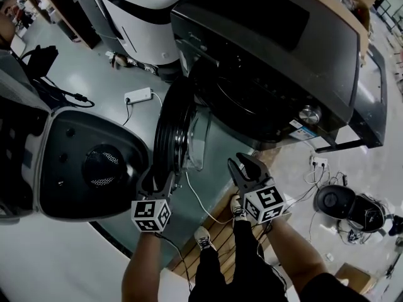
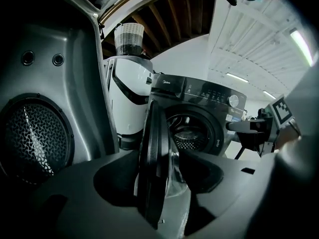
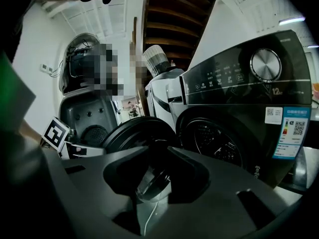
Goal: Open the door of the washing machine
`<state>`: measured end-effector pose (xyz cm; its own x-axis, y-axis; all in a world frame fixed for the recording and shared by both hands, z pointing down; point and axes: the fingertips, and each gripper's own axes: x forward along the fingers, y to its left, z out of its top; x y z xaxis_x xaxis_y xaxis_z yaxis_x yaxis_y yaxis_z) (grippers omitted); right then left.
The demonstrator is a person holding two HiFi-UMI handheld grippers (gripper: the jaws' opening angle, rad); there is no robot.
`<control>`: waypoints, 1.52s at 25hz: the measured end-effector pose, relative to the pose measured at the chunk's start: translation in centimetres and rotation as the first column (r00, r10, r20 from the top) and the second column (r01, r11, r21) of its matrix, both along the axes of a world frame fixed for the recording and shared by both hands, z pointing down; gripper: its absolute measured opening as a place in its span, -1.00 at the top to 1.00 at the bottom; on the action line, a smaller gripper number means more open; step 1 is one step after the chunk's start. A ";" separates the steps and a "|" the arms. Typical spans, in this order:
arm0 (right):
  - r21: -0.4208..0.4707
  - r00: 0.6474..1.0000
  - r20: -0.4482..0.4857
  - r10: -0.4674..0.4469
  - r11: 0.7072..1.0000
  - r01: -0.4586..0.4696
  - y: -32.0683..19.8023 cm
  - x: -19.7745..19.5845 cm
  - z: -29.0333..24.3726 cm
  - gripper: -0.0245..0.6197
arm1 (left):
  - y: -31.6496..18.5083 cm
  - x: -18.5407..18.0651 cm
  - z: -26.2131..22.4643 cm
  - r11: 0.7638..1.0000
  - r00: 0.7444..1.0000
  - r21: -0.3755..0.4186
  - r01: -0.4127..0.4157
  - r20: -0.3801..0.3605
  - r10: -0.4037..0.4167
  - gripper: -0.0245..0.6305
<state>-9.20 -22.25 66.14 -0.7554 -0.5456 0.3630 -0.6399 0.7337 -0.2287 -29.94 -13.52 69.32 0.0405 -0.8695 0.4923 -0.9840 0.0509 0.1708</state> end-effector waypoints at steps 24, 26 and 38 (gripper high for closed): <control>0.151 0.991 0.074 0.112 0.981 -0.122 9.1 5.9 -15.1 0.87 | 9.2 8.3 -19.0 0.934 0.976 0.292 -0.207 -0.001 0.217 0.83; 0.178 0.989 0.080 0.128 0.974 -0.140 10.8 6.9 -17.2 0.87 | 10.4 9.7 -21.2 0.912 0.965 0.326 -0.248 0.002 0.262 0.85; 0.277 0.984 0.053 0.168 0.945 -0.176 22.2 13.0 -25.9 0.87 | 17.7 19.4 -28.5 0.834 0.897 0.364 -0.415 0.010 0.442 0.87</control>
<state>3.84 -0.08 40.27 -0.6491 -0.7444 0.1569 -0.7580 0.6504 -0.0503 -10.51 4.22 40.79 0.4726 -0.8696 0.1428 -0.8775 -0.4493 0.1680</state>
